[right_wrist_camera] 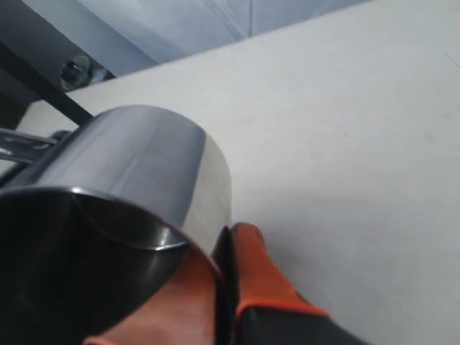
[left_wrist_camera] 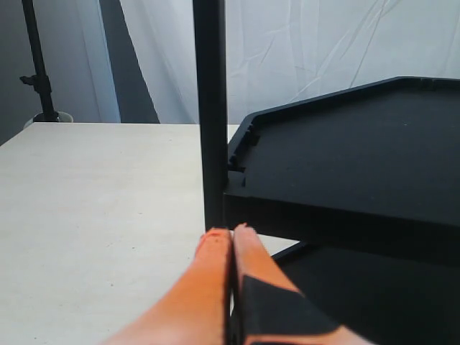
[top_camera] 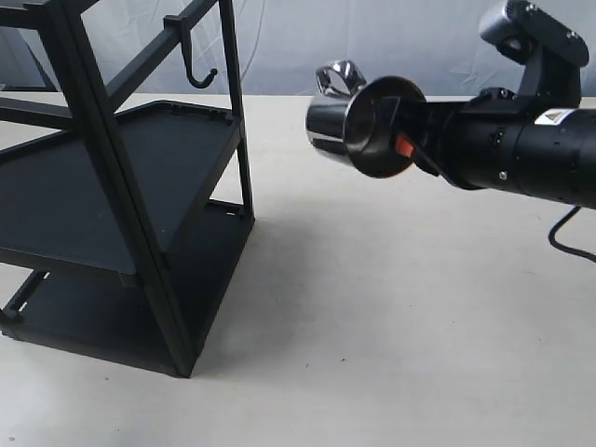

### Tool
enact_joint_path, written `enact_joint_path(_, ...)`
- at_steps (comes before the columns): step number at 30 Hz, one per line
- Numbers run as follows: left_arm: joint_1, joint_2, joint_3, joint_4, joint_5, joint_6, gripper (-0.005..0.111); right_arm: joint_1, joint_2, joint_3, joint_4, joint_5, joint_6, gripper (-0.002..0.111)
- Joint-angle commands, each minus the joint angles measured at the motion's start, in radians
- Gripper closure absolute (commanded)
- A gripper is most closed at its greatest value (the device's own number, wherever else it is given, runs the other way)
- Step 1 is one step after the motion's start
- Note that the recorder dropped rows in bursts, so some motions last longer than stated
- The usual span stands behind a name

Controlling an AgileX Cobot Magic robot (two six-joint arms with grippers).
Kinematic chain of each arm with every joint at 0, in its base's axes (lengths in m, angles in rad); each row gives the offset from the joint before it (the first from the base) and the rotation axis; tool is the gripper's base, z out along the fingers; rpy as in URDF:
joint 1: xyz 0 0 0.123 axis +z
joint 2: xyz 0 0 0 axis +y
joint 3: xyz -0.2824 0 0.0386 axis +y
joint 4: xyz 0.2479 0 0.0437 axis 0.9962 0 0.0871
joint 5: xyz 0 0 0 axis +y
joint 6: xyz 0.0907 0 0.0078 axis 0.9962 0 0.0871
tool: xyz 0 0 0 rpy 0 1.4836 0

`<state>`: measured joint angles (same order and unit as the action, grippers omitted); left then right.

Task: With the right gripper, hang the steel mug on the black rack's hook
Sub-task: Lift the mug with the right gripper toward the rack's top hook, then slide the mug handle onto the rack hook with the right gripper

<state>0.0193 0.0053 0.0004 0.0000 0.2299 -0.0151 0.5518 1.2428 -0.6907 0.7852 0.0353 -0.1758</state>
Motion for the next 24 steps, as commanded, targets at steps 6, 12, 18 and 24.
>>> enact_joint_path(6, -0.001, -0.005, 0.000, 0.000, 0.001, -0.002, 0.105, 0.094, -0.004, -0.030, -0.016, -0.202, -0.009, 0.109)
enact_joint_path(12, -0.001, -0.005, 0.000, 0.000, 0.001, -0.002, 0.105, 0.171, 0.062, -0.033, -0.026, -0.269, -0.011, 0.109)
enact_joint_path(18, -0.001, -0.005, 0.000, 0.000, 0.001, -0.002, 0.105, 0.214, 0.103, -0.034, -0.022, -0.362, -0.011, 0.109)
enact_joint_path(24, -0.001, -0.005, 0.000, 0.000, 0.001, -0.002, 0.105, 0.219, 0.141, -0.069, -0.022, -0.363, -0.015, 0.109)
